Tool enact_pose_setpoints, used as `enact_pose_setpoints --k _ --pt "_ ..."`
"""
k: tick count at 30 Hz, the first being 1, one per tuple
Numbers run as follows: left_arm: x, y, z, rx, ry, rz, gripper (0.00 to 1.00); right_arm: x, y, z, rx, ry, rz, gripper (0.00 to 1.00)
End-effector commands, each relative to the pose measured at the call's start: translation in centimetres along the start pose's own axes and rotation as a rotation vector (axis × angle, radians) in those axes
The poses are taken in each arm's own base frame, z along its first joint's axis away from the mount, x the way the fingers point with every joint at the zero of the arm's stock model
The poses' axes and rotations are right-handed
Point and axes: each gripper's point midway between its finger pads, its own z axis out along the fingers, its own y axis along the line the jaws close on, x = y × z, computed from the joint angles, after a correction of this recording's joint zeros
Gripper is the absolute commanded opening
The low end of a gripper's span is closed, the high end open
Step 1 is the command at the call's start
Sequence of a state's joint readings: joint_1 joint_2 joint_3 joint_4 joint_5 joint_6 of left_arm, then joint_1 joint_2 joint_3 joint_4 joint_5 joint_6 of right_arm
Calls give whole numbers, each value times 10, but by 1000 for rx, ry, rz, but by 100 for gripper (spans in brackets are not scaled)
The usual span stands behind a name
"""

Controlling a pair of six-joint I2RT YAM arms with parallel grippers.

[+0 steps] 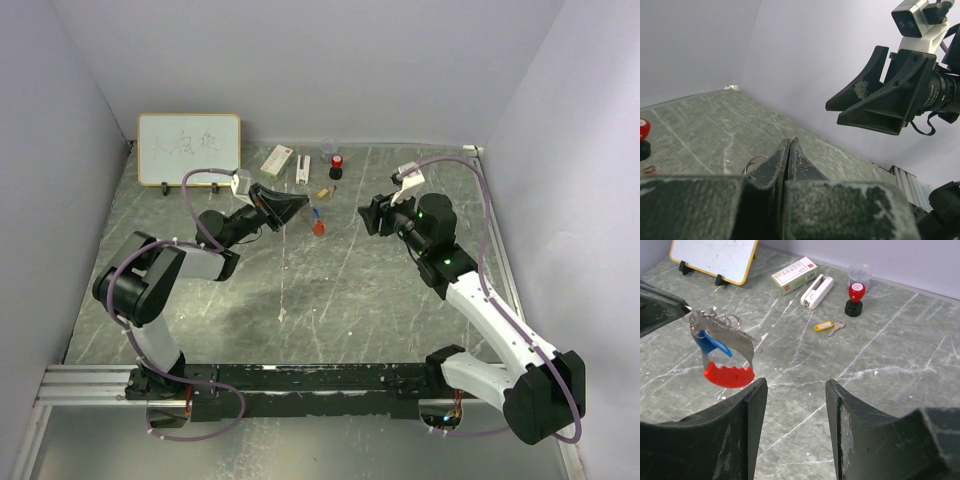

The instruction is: Put the keys on the keyring

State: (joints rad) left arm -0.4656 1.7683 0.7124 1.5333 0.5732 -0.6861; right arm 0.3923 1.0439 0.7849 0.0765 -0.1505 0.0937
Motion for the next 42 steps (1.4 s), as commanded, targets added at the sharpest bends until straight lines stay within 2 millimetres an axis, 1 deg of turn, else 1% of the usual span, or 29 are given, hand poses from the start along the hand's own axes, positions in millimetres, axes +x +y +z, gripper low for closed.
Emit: enact_pose_setpoints --k 1,6,8,10,15,19,23,25,29,30,34,39,42 --pt "-22 -17 -5 44 -45 125 7 -6 -5 -2 27 -43 -5 50" --pt "-11 -14 -15 -16 32 128 7 1 -6 3 26 -31 3 51" --pt "-6 -13 -16 -43 78 134 7 3 -6 5 24 -28 5 51" --pt "4 -10 -17 -68 139 139 7 4 -6 5 27 -29 9 51" --pt "39 -3 -17 -111 270 166 7 4 -8 4 35 -37 7 51" --pt "51 1 -20 -117 262 146 7 4 -9 4 42 -34 3 51" --pt "61 4 -17 -106 271 135 7 6 -11 2 51 -33 -1 51" --pt "65 1 -14 -94 273 134 7 5 -12 1 53 -37 -2 51" --pt "80 -4 -11 -68 292 121 7 6 -13 0 61 -36 -4 51" --pt "83 -5 -12 -70 292 92 7 6 -14 0 61 -35 -4 51" --pt "85 -4 -15 -85 284 78 7 9 -14 -2 62 -32 2 51" --pt "79 0 -20 -135 285 100 7 17 -13 -1 55 -12 10 51" --pt "77 6 -26 -172 295 155 7 18 -12 -1 48 -8 11 51"
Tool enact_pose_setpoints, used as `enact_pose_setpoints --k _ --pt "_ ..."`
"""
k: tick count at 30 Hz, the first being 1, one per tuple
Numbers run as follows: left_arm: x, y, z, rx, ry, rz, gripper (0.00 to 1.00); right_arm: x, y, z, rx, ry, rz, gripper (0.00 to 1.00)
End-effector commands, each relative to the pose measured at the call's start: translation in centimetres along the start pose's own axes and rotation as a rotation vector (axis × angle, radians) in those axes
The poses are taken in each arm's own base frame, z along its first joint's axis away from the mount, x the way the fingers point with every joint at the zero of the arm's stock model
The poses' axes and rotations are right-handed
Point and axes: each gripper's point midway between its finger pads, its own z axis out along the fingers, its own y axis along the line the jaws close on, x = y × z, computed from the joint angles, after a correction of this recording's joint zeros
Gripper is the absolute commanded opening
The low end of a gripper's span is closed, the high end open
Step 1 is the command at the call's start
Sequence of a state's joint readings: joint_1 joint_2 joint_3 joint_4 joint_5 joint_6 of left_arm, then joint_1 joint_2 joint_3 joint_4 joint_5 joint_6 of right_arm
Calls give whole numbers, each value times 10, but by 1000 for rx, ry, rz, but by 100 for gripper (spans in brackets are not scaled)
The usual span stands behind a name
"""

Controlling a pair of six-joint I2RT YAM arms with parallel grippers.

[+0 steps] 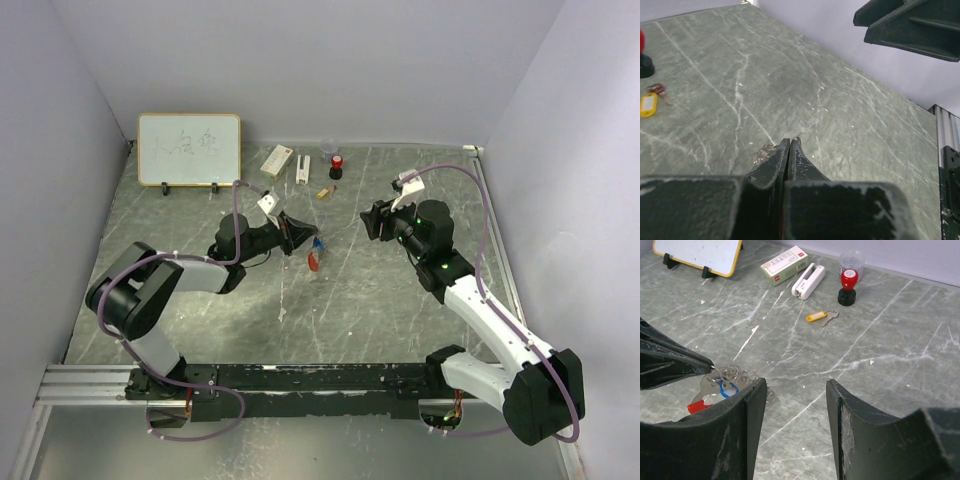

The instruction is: Put the keys on the keyring

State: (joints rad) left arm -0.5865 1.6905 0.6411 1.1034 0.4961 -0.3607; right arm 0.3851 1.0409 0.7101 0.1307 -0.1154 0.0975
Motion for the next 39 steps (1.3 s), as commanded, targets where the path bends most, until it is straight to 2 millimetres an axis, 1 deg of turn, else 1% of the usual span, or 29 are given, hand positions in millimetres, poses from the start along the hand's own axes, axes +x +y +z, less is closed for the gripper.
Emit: enact_pose_setpoints --k 1,7,13,16,19,22,23,25,27,29,31,35,39 --pt "-14 7 -9 -72 -31 72 7 -4 -2 -1 4 -22 4 51" --pt "-18 18 -28 -142 -41 71 7 -2 0 0 -8 -16 12 51" --pt "-6 41 -46 -239 7 55 7 1 2 1 -18 -13 17 51" --pt "-1 52 -53 -269 19 44 9 2 3 1 -27 -13 21 51" --pt "3 62 -61 -308 19 33 15 3 4 2 -31 -9 22 51" --pt "7 72 -69 -355 25 24 26 4 4 3 -32 -7 21 51" --pt "6 76 -72 -371 26 24 28 3 4 3 -32 -8 21 51" --pt "6 84 -78 -419 24 22 36 3 4 3 -31 -7 21 51" --pt "3 89 -84 -455 18 24 40 4 4 4 -33 -4 19 51" --pt "0 93 -89 -481 13 35 43 5 4 5 -35 -2 22 51" --pt "-3 93 -90 -491 11 42 43 7 5 6 -38 3 25 51" --pt "-8 90 -86 -463 11 51 45 10 7 9 -53 16 30 51" --pt "-5 86 -80 -427 30 43 44 16 10 13 -75 40 39 51"
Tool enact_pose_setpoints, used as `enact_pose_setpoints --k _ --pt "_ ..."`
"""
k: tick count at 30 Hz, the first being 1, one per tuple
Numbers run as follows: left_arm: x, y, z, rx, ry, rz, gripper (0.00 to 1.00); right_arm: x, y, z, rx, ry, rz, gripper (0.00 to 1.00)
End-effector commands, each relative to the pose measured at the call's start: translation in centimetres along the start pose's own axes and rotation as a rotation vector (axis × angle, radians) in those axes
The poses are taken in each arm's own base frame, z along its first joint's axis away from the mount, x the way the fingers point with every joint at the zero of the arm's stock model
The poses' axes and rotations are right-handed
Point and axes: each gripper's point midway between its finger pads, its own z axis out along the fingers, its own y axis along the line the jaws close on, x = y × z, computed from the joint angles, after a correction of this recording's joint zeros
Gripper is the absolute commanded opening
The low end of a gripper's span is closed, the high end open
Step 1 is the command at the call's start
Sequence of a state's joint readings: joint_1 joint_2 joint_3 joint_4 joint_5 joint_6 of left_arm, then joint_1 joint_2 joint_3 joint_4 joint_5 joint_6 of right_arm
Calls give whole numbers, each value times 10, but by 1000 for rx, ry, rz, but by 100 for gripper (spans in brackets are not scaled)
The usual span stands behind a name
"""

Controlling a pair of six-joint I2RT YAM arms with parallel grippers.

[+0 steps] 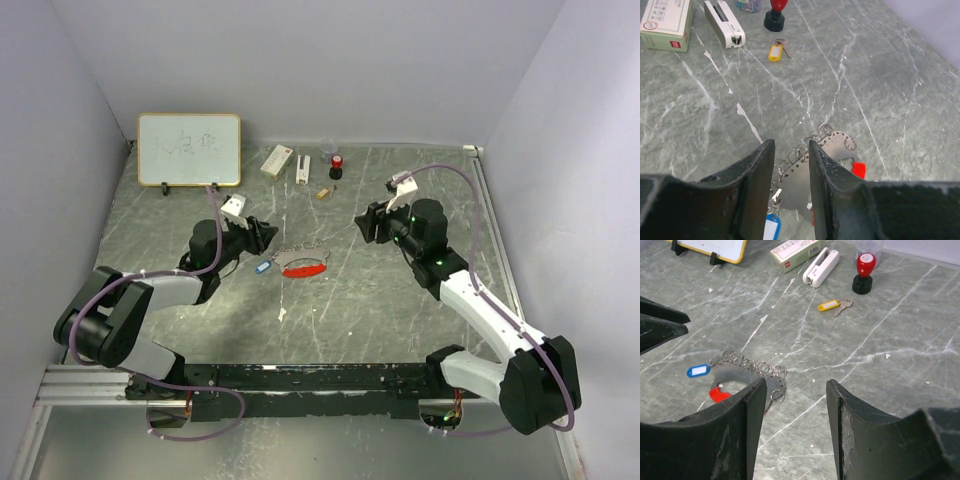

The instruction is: Put the keys on the keyring

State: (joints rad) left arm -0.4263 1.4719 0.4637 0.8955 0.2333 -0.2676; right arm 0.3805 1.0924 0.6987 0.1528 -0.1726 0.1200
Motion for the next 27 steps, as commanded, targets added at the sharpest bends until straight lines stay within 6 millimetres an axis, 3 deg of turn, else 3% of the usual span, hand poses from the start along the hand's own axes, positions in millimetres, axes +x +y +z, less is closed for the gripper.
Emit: enact_pose_setpoints --k 1,8,12,16,27 --pt "-8 -3 5 29 0 11 44 0 4 5 -31 4 13 51" --pt "-6 -14 16 85 57 -45 44 18 11 18 -78 82 53 49" --pt "-9 -23 18 124 45 -106 42 35 21 32 -143 178 108 40" --pt "-14 -31 19 161 26 -149 42 47 35 44 -218 212 168 39" --pt "-20 -31 17 140 38 -185 48 89 54 77 -223 334 243 36"
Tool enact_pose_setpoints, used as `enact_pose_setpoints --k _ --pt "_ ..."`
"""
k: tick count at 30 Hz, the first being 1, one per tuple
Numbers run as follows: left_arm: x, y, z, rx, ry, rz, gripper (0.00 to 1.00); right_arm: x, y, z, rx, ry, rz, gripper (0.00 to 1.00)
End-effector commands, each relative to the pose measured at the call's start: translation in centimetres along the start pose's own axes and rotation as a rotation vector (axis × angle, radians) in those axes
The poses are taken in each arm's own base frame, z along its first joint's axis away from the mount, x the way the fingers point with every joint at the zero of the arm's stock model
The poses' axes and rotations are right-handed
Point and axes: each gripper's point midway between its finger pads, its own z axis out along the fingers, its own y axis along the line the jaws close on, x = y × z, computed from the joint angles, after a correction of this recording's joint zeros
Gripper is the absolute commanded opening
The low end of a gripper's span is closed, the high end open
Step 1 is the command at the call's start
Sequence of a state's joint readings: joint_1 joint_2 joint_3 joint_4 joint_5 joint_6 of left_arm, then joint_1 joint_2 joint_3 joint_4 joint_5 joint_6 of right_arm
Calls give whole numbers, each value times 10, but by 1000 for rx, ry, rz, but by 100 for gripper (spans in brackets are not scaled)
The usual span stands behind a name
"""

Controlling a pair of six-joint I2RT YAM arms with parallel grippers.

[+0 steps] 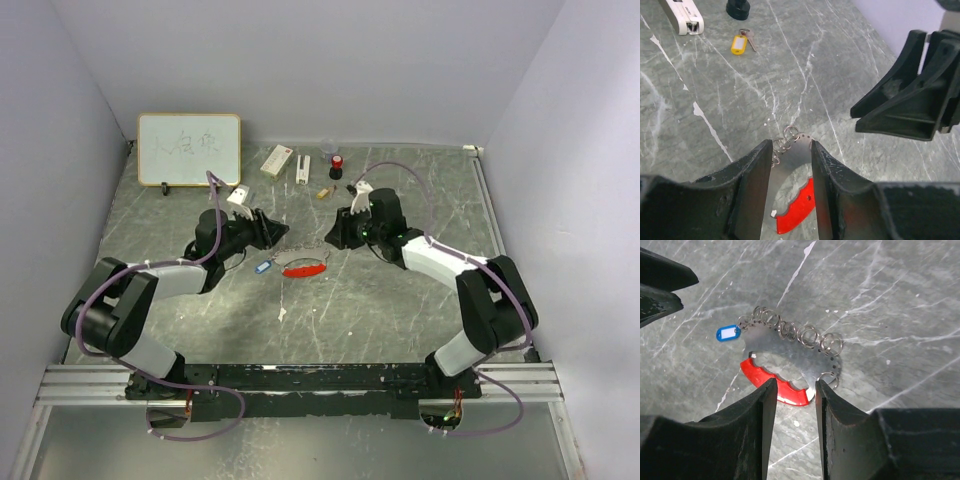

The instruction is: Put the keys on the keyring

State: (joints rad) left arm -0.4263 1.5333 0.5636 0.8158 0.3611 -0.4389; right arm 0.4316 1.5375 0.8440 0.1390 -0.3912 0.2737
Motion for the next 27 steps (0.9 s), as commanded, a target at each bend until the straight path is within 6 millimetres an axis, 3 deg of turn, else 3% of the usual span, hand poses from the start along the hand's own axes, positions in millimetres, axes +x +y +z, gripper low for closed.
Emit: enact_pose_setpoints --k 1,7,11,21,23,27 --pt "-22 -12 0 38 -39 5 48 -3 6 14 -7 0 23 36" --pt "-15 -11 3 43 6 -5 47 25 4 28 36 87 21 36" --pt "-9 -14 5 75 22 -9 46 26 -3 29 111 83 -3 39" --pt "-9 -18 6 91 25 0 45 -12 -32 33 252 5 -16 46" --pt "-9 -18 6 93 24 -2 45 -40 -51 34 284 -54 12 47" --pt "-12 -21 6 105 23 -6 44 -61 -80 48 307 -100 57 49"
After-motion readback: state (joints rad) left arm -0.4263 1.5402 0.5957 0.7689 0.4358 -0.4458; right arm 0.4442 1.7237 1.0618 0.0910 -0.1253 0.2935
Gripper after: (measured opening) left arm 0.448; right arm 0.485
